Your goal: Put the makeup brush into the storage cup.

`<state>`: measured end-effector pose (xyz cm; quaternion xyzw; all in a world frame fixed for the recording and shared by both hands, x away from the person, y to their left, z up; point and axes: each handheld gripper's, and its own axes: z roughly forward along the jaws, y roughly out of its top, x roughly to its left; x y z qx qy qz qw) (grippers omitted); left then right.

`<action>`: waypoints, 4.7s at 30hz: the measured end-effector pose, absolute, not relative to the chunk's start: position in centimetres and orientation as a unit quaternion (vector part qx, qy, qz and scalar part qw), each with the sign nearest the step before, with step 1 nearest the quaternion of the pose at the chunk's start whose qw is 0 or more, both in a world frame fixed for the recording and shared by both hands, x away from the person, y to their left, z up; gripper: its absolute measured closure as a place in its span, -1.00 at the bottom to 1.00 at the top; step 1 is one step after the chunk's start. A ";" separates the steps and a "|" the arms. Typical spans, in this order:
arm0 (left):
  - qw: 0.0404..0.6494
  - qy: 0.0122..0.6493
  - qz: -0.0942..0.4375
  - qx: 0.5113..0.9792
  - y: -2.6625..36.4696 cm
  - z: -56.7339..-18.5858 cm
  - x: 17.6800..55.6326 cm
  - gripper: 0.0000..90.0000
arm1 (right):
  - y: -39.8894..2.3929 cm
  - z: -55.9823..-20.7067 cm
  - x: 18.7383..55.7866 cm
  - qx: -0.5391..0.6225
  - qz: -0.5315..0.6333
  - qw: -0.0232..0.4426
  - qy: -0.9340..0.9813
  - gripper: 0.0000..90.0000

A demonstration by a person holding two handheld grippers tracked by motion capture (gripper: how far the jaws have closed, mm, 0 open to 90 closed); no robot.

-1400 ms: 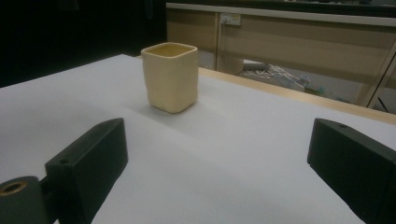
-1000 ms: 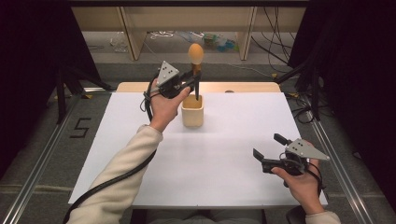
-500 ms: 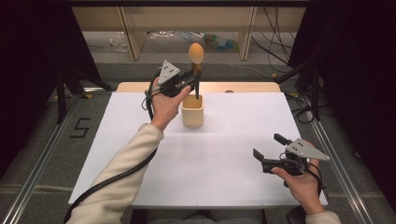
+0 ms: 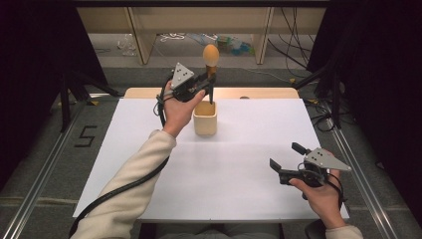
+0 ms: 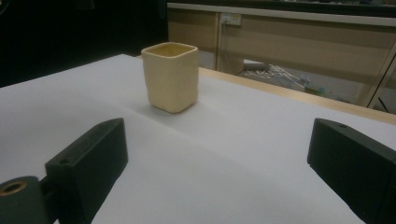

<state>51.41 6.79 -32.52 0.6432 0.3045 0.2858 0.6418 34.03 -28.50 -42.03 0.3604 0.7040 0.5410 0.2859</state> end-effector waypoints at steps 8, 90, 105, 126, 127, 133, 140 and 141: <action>0.639 0.306 0.287 0.645 6.7 -32.9 51.7 0.53 | -28.5 -42.0 34.0 0.361 0.541 0.286 0.704 -0.86; 0.588 0.336 0.310 0.667 7.0 -38.3 55.7 0.52 | -28.4 -42.1 34.0 0.362 0.544 0.270 0.707 -0.87; 0.580 0.339 0.308 0.674 7.1 -39.0 55.9 0.52 | -28.4 -42.1 34.0 0.363 0.544 0.269 0.707 -0.86; 0.574 0.346 0.304 0.677 7.1 -39.8 56.2 0.52 | -28.4 -42.1 34.0 0.362 0.544 0.269 0.708 -0.86; 0.574 0.347 0.304 0.676 7.1 -39.8 56.2 0.52 | -28.4 -42.1 34.0 0.362 0.544 0.269 0.708 -0.86; 0.575 0.349 0.306 0.674 7.0 -40.0 56.2 0.52 | -28.4 -42.1 34.0 0.361 0.547 0.268 0.706 -0.86; 0.574 0.350 0.308 0.674 7.0 -40.3 56.3 0.52 | -28.4 -42.1 34.0 0.361 0.547 0.268 0.706 -0.86; 0.574 0.350 0.308 0.673 7.0 -40.3 56.3 0.52 | -28.4 -42.1 34.0 0.361 0.544 0.269 0.708 -0.86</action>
